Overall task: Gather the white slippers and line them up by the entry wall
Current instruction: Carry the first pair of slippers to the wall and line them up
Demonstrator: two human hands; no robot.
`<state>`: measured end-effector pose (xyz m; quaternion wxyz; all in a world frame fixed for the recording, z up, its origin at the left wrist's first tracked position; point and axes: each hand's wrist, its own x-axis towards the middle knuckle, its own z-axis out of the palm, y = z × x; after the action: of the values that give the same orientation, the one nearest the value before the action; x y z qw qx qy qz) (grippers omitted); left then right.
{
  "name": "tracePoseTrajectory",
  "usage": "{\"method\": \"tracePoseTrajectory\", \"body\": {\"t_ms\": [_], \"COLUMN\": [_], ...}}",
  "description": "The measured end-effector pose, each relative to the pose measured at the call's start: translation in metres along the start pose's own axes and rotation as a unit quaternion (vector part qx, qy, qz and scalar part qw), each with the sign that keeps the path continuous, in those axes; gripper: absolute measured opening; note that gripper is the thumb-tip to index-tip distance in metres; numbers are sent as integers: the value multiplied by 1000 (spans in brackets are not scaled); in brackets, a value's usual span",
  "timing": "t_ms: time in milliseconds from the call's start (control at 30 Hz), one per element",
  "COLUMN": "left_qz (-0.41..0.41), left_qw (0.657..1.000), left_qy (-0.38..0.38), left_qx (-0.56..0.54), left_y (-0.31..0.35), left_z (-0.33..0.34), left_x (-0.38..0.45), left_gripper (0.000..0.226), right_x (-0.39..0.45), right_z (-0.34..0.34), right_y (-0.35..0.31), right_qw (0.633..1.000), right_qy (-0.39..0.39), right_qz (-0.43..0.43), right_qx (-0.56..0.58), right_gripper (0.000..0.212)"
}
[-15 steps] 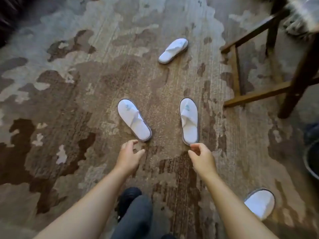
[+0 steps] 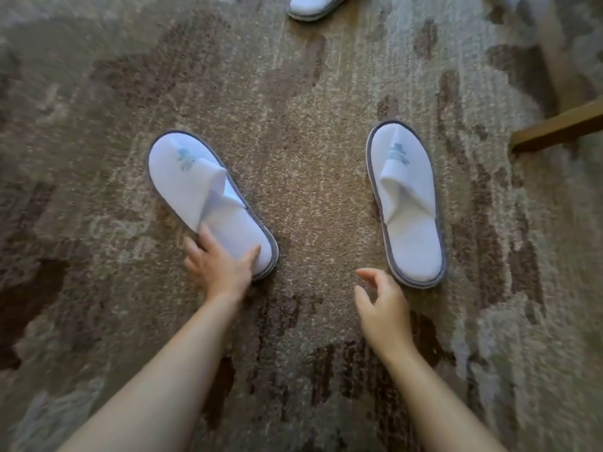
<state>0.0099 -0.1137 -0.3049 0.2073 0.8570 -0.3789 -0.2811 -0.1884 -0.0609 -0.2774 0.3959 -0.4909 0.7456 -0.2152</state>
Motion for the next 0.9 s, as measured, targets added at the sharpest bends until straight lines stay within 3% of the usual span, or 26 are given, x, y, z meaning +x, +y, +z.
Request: {"method": "tracePoseTrajectory", "body": {"t_ms": [100, 200, 333, 433, 600, 733, 800, 900], "left_qz": [4, -12, -17, 7, 82, 80, 58, 26], "left_qw": [1000, 999, 998, 995, 986, 987, 988, 988], "left_qy": [23, 35, 52, 49, 12, -31, -54, -92], "left_qx": [-10, -9, -18, -88, -142, -138, -130, -118], "left_y": [-4, -2, 1, 6, 14, 6, 3, 0], "left_z": [5, 3, 3, 5, 4, 5, 7, 8], "left_x": [-2, -2, -2, -5, -13, -29, -37, -49], "left_gripper": [109, 111, 97, 88, 78, 74, 64, 50], "right_x": [-8, -9, 10, 32, 54, 54, 52, 45], "right_z": [-1, -8, -22, -27, -28, -31, -34, -40], "right_y": [9, 14, 24, 29, 39, 37, 34, 33], "right_qw": [999, 994, 986, 984, 978, 970, 966, 971], "right_qy": [30, 95, 140, 155, 171, 209, 223, 203], "right_qz": [-3, 10, 60, 75, 113, 124, 125, 104], "right_qx": [-26, -46, -62, -52, -47, 2, 44, 68], "right_gripper": [27, 35, 54, 70, 80, 93, 84, 52]}}
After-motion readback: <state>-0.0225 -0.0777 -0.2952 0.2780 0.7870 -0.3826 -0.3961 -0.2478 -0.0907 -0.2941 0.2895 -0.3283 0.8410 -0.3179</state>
